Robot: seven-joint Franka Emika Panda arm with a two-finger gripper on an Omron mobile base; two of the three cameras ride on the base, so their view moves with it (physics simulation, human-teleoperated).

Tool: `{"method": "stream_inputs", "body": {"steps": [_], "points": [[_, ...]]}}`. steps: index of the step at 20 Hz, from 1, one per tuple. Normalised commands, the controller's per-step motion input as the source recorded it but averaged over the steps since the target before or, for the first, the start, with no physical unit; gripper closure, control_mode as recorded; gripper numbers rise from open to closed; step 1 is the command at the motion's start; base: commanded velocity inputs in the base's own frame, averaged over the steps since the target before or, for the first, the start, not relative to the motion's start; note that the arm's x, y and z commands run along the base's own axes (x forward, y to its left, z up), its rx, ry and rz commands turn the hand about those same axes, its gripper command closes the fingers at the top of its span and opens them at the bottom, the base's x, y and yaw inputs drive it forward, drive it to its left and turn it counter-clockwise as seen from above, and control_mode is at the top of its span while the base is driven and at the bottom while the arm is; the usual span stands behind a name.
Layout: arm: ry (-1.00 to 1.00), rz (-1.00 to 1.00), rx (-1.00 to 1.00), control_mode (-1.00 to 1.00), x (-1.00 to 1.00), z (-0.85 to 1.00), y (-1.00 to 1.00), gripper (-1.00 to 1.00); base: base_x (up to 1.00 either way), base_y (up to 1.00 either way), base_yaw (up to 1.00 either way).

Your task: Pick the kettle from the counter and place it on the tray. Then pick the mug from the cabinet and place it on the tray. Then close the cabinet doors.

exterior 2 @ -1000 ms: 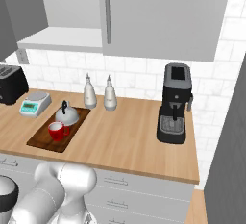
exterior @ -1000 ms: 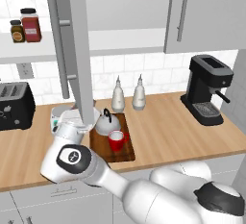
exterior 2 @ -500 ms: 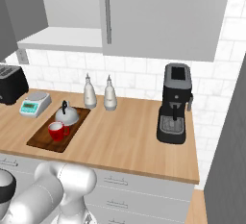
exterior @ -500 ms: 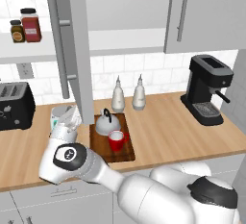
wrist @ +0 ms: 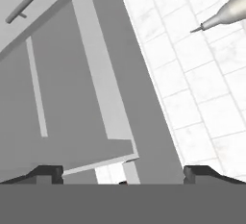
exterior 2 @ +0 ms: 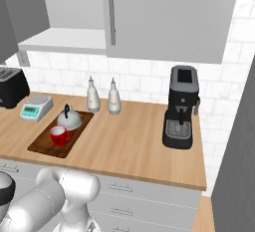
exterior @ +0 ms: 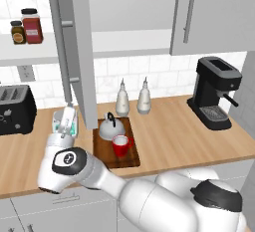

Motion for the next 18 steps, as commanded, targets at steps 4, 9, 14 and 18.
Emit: {"method": "stream_inputs", "body": {"steps": [4, 9, 14, 18], "points": [[0.05, 0.00, -0.05, -1.00, 0.02, -0.03, 0.30, -1.00, 0.00, 0.00, 0.00], [-0.04, -0.01, -0.02, -1.00, -0.05, 0.46, 0.04, -1.00, 0.00, 0.00, 0.00], [-0.01, -0.04, -0.02, -1.00, -0.11, 0.54, 0.00, -1.00, 0.00, 0.00, 0.00], [-0.06, -0.02, 0.00, -1.00, -0.13, 0.62, 0.00, -1.00, 0.00, 0.00, 0.00]]}}
